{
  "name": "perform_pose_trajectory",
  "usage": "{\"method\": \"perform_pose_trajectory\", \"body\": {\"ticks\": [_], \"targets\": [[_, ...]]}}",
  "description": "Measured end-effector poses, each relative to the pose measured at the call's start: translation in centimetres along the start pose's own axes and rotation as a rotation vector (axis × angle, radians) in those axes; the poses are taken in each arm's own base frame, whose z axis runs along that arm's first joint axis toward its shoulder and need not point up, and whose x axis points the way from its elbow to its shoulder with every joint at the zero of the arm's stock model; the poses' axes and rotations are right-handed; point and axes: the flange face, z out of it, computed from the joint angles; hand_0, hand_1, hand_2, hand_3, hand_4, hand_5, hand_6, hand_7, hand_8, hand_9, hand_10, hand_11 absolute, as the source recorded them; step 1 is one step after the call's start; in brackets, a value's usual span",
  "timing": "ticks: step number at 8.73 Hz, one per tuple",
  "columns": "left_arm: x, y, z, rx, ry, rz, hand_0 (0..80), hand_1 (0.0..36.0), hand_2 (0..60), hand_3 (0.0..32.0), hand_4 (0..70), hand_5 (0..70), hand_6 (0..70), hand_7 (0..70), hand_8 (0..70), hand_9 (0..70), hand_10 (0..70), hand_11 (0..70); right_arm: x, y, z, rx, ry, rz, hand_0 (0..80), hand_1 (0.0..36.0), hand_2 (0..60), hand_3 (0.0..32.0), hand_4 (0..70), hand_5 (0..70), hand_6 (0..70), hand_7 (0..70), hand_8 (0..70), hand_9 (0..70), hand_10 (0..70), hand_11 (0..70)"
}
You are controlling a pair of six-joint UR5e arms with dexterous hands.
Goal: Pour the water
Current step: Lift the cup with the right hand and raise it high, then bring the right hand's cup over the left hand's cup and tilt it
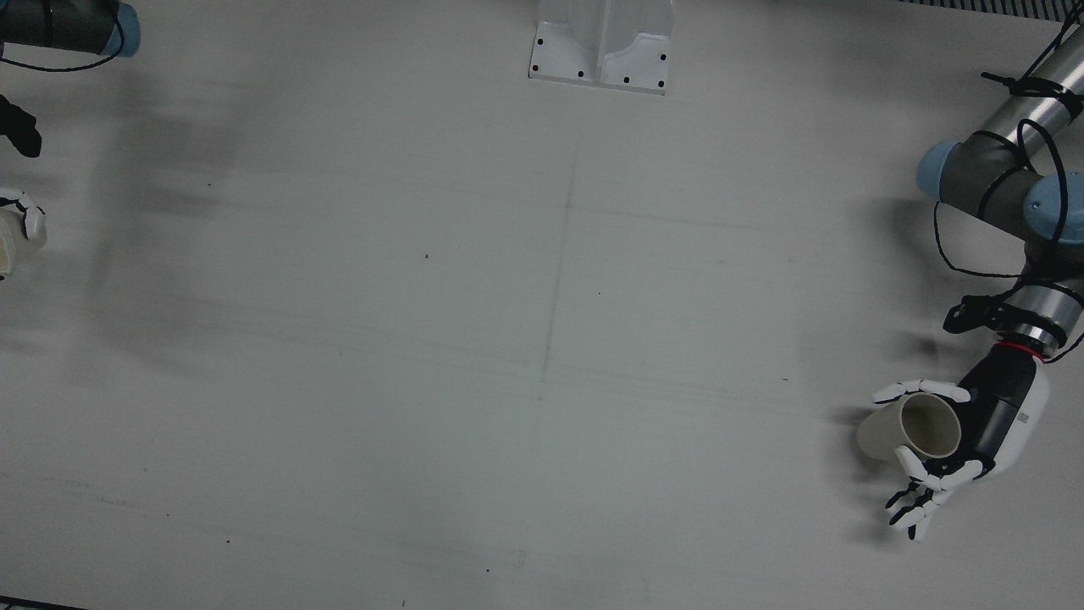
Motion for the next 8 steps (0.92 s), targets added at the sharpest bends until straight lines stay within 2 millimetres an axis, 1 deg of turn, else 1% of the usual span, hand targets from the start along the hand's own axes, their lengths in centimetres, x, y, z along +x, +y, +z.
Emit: {"method": "perform_pose_trajectory", "body": {"ticks": [1,2,3,4,5,6,7,8], "targets": [[-0.4,1.6,0.4,-0.005,-0.010,0.001,80.0,36.0,60.0,0.0,48.9,70.0,15.1,13.0,4.0,1.7,7.0,14.6,-2.4,3.1,1.3,0.005,-0.025,-0.012,80.0,36.0,60.0,0.0,23.3,23.3,47.6,66.8,42.8,57.9,0.0,0.0],[-1.6,4.2,1.0,-0.013,-0.034,0.000,80.0,36.0,60.0,0.0,49.5,70.0,15.4,13.1,4.0,1.8,7.1,14.6,-5.6,6.6,2.5,0.017,-0.056,-0.037,80.0,36.0,60.0,0.0,26.1,23.3,48.7,68.6,43.0,58.4,0.0,0.0],[-3.5,7.2,2.3,-0.023,-0.063,-0.003,80.0,36.0,60.0,0.0,48.9,70.0,15.3,12.8,4.1,1.8,7.2,14.8,-9.1,11.0,3.3,0.035,-0.075,-0.083,80.0,36.0,60.0,0.0,30.6,23.4,51.9,70.0,43.4,59.3,0.0,0.0],[-5.6,10.1,3.7,-0.035,-0.094,-0.008,80.0,36.0,60.0,0.0,48.9,70.0,15.6,13.0,4.2,1.9,7.1,14.6,-12.4,16.2,4.4,0.047,-0.088,-0.134,80.0,36.0,60.0,0.0,35.9,23.4,55.1,70.0,44.0,60.4,0.0,0.0],[-7.9,13.1,5.2,-0.047,-0.124,-0.016,80.0,36.0,60.0,0.0,48.5,70.0,15.8,13.0,4.2,1.8,6.9,14.3,-15.1,21.5,5.8,0.055,-0.098,-0.180,80.0,36.0,60.0,0.0,36.5,23.3,54.8,70.0,43.6,59.8,0.0,0.0],[-9.8,16.3,6.9,-0.056,-0.146,-0.021,80.0,36.0,60.0,0.0,48.2,70.0,16.3,13.4,4.4,2.0,6.8,14.2,-17.2,26.1,7.3,0.050,-0.108,-0.227,80.0,36.0,60.0,0.0,40.1,23.3,56.3,70.0,43.9,60.4,0.0,0.0],[-11.0,19.7,8.6,-0.068,-0.159,-0.026,80.0,36.0,60.0,0.0,48.3,70.0,16.8,13.9,4.5,2.3,6.6,13.9,-18.8,30.0,8.9,0.032,-0.124,-0.282,80.0,36.0,60.0,0.0,57.8,23.2,64.4,70.0,44.8,62.2,0.0,0.0],[-12.3,22.6,9.7,-0.079,-0.175,-0.031,80.0,36.0,60.0,0.0,48.9,70.0,17.1,14.1,4.6,2.2,6.3,13.5,-19.8,33.3,10.6,0.011,-0.145,-0.337,80.0,36.0,60.0,0.0,68.2,23.2,69.4,70.0,45.6,62.2,0.0,0.0]]}}
